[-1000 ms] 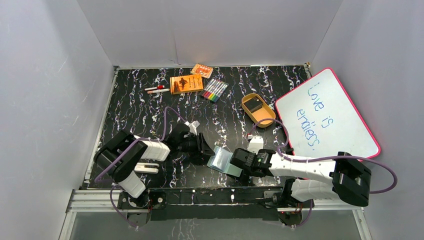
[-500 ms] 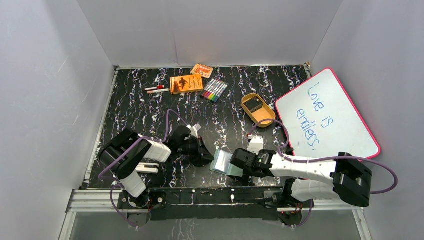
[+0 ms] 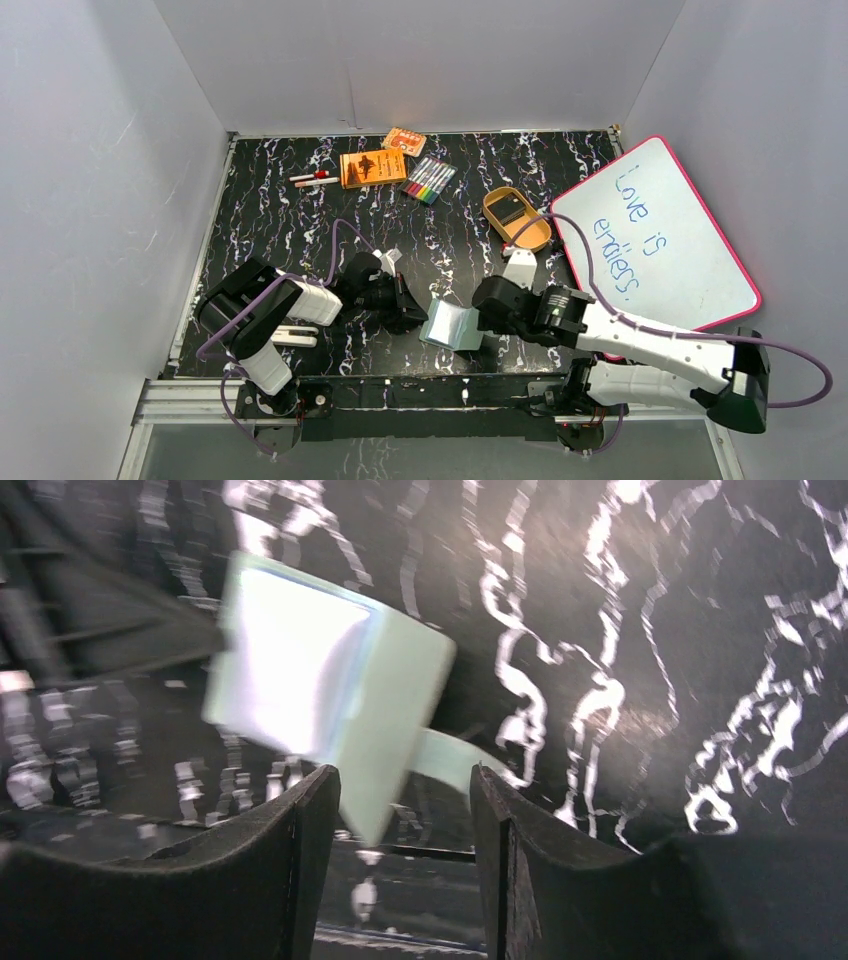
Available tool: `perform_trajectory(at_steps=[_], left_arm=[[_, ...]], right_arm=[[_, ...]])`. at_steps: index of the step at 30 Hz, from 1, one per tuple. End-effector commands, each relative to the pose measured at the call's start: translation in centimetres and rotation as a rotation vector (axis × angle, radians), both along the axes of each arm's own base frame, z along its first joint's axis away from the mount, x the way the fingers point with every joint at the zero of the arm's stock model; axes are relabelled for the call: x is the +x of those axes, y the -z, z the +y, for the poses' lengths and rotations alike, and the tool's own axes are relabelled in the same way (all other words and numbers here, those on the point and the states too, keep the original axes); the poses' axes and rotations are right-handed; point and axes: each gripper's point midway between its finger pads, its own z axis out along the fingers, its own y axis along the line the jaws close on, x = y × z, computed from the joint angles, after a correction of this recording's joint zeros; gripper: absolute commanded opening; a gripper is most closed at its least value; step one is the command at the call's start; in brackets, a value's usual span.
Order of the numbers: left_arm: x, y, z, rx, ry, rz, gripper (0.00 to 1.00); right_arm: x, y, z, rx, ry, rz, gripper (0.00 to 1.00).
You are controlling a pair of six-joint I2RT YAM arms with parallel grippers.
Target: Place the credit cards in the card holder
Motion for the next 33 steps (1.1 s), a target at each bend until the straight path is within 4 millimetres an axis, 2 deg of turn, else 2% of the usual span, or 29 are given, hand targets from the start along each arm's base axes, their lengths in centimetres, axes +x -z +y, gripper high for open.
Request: perform_trajectory(at_steps=[1, 3, 5, 8, 14, 18, 20, 23, 26, 30, 33], left_arm=[[-0.2, 0.0, 0.2, 0.018, 0.005, -0.027, 0.00], [-0.2, 0.0, 0.2, 0.021, 0.004, -0.027, 0.00], [-0.2, 0.1, 0.3, 0.023, 0.002, -0.025, 0.00], [-0.3, 0.1, 0.3, 0.024, 0.000, -0.024, 0.00], [-0.4, -0.2, 0.7, 0.030, -0.010, -0.040, 0.01], [-0.4, -0.8, 0.9, 0.031, -0.012, -0.058, 0.18], [-0.4, -1.0, 1.0, 0.037, -0.012, -0.065, 0.33], [-0.4, -1.2, 1.2, 0.046, -0.014, -0.074, 0.45], [-0.4, -1.6, 1.2, 0.041, -0.009, -0.082, 0.51], [-0.4, -2.1, 0.7, 0.021, 0.015, -0.085, 0.51], [-0.3, -2.3, 0.4, 0.009, 0.027, -0.086, 0.44]], right_arm=[[1.6, -6.1, 3.4, 0.139, -0.138, -0.130, 0.58], [1.8, -7.5, 5.8, 0.205, -0.215, -0.154, 0.57], [2.0, -7.6, 7.6, 0.218, -0.265, -0.153, 0.57], [2.1, -4.8, 8.5, 0.158, -0.268, -0.103, 0.55], [2.0, 2.3, 7.1, 0.171, -0.202, 0.037, 0.49], [1.6, 6.1, 5.2, 0.122, -0.175, 0.118, 0.45], [1.2, 7.4, 4.5, 0.102, -0.170, 0.150, 0.42], [0.6, 8.7, 3.9, 0.100, -0.163, 0.177, 0.40], [0.3, 9.4, 3.6, 0.098, -0.160, 0.185, 0.40], [0.1, 10.0, 3.2, 0.093, -0.160, 0.191, 0.39], [0.0, 10.3, 3.0, 0.097, -0.156, 0.193, 0.38]])
